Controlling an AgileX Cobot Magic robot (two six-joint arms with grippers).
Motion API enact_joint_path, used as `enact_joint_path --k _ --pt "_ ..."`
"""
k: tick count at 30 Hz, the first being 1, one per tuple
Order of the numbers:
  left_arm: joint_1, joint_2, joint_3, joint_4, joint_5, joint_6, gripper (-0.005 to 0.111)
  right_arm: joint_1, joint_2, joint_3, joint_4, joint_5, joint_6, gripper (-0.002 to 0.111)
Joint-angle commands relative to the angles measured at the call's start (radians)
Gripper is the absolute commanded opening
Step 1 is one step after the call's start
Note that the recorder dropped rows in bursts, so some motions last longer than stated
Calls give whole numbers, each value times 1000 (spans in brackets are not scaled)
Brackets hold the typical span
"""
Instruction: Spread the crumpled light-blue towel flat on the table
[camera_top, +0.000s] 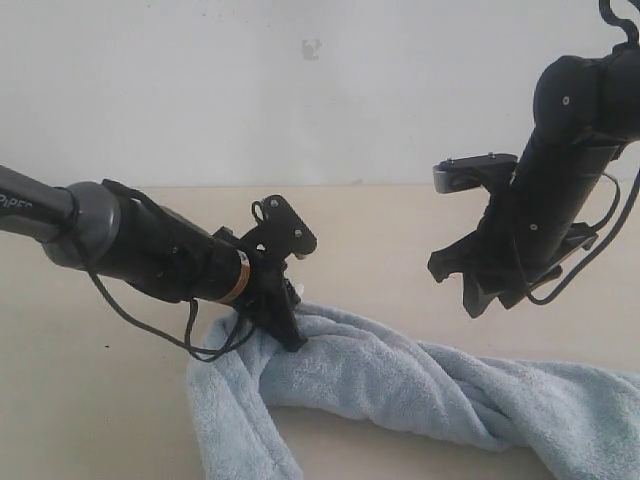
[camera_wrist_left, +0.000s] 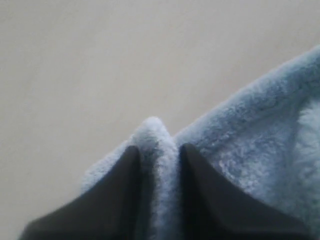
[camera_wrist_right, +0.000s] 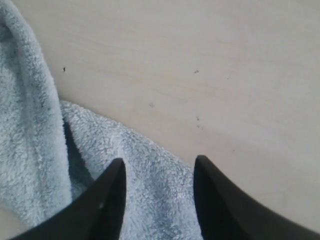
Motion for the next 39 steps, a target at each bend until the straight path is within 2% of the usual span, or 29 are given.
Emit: enact_joint_path --k 1,9,11,14,17,21,24,26,30,36,39 --pt "-3 -63 5 -1 69 7 4 0 -7 -1 6 2 -3 42" --pt "-3 -279 10 -9 160 -18 4 0 -7 -1 6 1 -6 42" --pt "-3 -345 22 -92 145 -18 4 0 -7 -1 6 12 -14 42" --pt "-3 -469 68 -180 75 -18 4 0 -7 -1 4 36 -37 42" --pt "-3 -588 140 -178 -55 -18 4 0 -7 -1 4 45 -56 42" --pt "-1 -722 264 -102 -230 -18 4 0 -7 -1 4 81 -54 42" --pt "-1 -801 364 -1 -354 -18 4 0 -9 -1 -15 207 -59 42" --pt "-1 -845 435 -1 -442 -37 4 -3 -9 -1 -23 296 -32 42" --pt "-1 -911 591 -1 -594 -83 4 -3 -9 -1 -14 296 -15 42" --pt "-1 -960 780 -1 -620 -103 4 -3 -35 54 -27 296 -2 42" --pt "-1 -960 843 -1 -619 -172 4 -3 -85 124 -50 296 1 42"
